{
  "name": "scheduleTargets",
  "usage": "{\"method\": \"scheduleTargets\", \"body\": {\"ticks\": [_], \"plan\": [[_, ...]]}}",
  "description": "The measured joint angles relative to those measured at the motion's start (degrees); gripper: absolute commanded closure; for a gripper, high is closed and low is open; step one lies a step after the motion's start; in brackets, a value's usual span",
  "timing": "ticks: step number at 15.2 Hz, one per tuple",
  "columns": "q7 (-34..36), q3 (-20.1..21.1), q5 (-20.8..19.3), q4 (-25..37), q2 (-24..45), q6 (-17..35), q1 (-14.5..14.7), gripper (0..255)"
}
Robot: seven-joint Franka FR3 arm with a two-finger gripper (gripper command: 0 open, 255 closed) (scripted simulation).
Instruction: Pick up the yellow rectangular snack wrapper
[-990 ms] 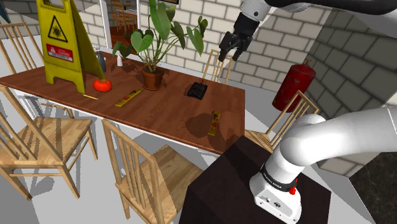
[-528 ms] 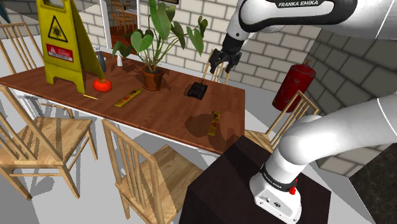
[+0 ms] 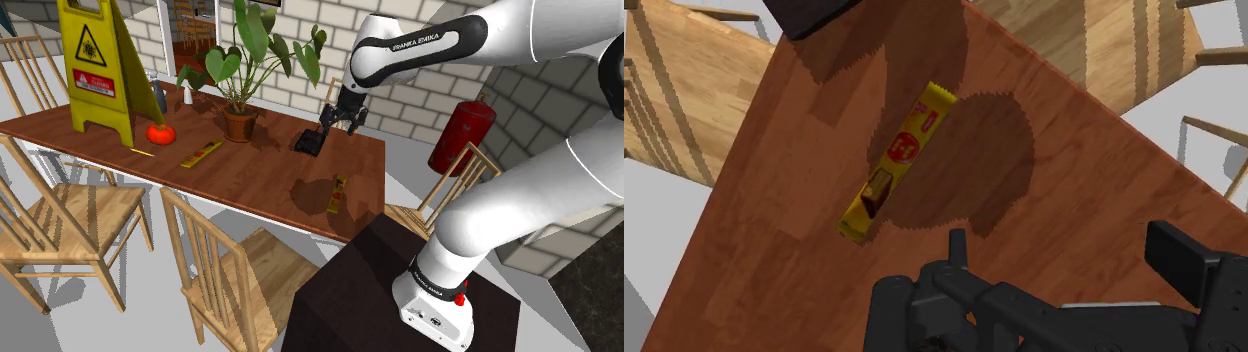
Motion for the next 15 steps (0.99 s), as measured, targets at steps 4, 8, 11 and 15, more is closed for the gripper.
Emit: {"method": "scheduleTargets", "body": {"ticks": [4,8,11,15], "plan": [[2.9,-0.7,-0.9,-0.3,6.6,5.4,-2.1,0],[6.3,-1.4,-1.8,0.6,14.5,10.9,-3.9,0],[9.0,-2.0,-2.4,1.8,20.2,14.2,-5.0,0],[12.2,-3.1,-2.8,3.4,27.7,18.5,-6.3,0]]}}
